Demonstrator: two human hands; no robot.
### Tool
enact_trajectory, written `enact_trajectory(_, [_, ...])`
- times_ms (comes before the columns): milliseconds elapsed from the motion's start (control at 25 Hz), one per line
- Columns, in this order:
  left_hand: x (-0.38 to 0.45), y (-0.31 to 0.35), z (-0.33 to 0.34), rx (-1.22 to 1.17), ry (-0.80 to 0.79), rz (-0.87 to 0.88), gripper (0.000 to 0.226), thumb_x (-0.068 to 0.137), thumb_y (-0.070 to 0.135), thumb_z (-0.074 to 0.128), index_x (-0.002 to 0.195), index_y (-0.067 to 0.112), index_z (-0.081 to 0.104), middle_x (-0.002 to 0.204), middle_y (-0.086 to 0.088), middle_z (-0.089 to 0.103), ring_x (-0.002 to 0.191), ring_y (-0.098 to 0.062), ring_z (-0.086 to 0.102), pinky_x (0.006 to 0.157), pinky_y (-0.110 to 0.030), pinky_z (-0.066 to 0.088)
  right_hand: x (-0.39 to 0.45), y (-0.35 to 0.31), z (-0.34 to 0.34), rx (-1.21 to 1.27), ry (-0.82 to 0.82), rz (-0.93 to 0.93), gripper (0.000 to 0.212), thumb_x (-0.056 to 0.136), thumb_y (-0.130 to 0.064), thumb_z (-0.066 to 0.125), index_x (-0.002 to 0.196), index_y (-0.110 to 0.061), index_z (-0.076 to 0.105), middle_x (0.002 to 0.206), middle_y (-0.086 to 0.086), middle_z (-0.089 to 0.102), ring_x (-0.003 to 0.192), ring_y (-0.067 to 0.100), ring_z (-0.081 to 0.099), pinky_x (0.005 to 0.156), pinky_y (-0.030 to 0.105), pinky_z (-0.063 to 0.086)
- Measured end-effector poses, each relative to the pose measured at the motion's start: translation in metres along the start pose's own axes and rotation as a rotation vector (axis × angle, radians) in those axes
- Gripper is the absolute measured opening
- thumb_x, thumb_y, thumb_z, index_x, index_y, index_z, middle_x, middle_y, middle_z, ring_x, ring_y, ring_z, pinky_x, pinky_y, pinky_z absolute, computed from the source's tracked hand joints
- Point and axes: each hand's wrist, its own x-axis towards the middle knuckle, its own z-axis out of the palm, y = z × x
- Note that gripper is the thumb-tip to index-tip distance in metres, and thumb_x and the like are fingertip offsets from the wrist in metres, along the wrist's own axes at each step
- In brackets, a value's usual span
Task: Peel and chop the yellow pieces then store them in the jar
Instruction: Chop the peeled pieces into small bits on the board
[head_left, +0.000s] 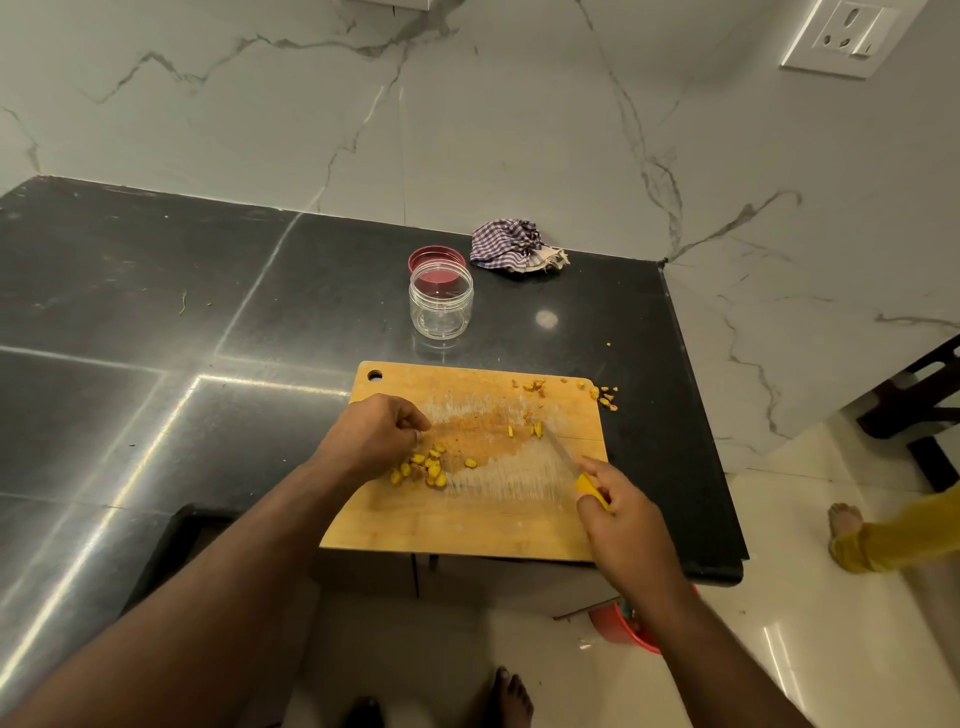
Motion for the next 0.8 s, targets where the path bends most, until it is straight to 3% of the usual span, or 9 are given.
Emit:
enact_trajectory(40, [0.000, 0.000, 0.000, 0.003, 0.000, -0.003, 0.025, 0.097, 0.012, 0.057, 0.114, 0.019, 0.073, 0.116, 0.001, 0.069, 0.085, -0.006, 0.056, 0.060, -0.011, 0.043, -0.001, 0.002, 0.001, -0.187, 0.022, -0.134, 0.044, 0.098, -0.019, 0.050, 0.137, -0.038, 0.052, 0.109, -0.010, 0.056, 0.081, 0.005, 0.055, 0.067, 0.026, 0.050])
enact_trajectory(120, [-0.001, 0.000, 0.001, 0.009, -0.004, 0.000, 0.025, 0.096, 0.013, 0.058, 0.115, 0.019, 0.073, 0.116, 0.001, 0.070, 0.084, -0.006, 0.056, 0.061, -0.013, 0.044, -0.004, 0.002, 0.002, -0.292, -0.017, -0.203, 0.046, 0.098, -0.022, 0.049, 0.139, -0.042, 0.048, 0.113, -0.012, 0.051, 0.089, 0.006, 0.055, 0.076, 0.030, 0.053])
enact_trajectory(320, [-0.002, 0.005, 0.004, 0.030, -0.007, 0.027, 0.026, 0.096, 0.014, 0.058, 0.117, 0.019, 0.072, 0.118, 0.000, 0.070, 0.089, -0.008, 0.057, 0.064, -0.014, 0.043, -0.007, -0.004, 0.004, -0.134, -0.088, -0.222, 0.045, 0.097, -0.017, 0.050, 0.138, -0.037, 0.052, 0.120, -0.011, 0.056, 0.098, 0.006, 0.056, 0.077, 0.023, 0.046])
enact_trajectory(440, [-0.003, 0.005, 0.001, 0.027, 0.013, 0.020, 0.027, 0.096, 0.012, 0.057, 0.117, 0.019, 0.072, 0.118, 0.000, 0.070, 0.090, -0.008, 0.056, 0.066, -0.015, 0.043, -0.010, -0.006, 0.007, -0.145, -0.055, -0.244, 0.044, 0.098, -0.018, 0.051, 0.138, -0.036, 0.052, 0.119, -0.014, 0.053, 0.100, 0.003, 0.055, 0.084, 0.025, 0.050])
enact_trajectory(640, [-0.009, -0.009, -0.016, 0.012, -0.002, 0.006, 0.018, 0.095, 0.019, 0.064, 0.111, 0.020, 0.073, 0.104, 0.005, 0.069, 0.091, -0.008, 0.059, 0.062, -0.013, 0.039, -0.012, -0.008, 0.013, -0.091, -0.181, -0.221, 0.038, 0.097, -0.025, 0.055, 0.130, -0.044, 0.055, 0.104, -0.017, 0.061, 0.081, 0.009, 0.060, 0.069, 0.030, 0.054])
enact_trajectory(800, [-0.024, -0.008, -0.010, 0.042, -0.069, 0.080, 0.013, 0.090, 0.029, 0.070, 0.102, 0.027, 0.073, 0.093, 0.013, 0.063, 0.082, -0.005, 0.057, 0.059, -0.015, 0.037, -0.007, -0.012, 0.024, -0.063, -0.217, -0.195, 0.038, 0.097, -0.026, 0.055, 0.131, -0.044, 0.055, 0.091, -0.018, 0.058, 0.075, 0.006, 0.057, 0.057, 0.017, 0.044])
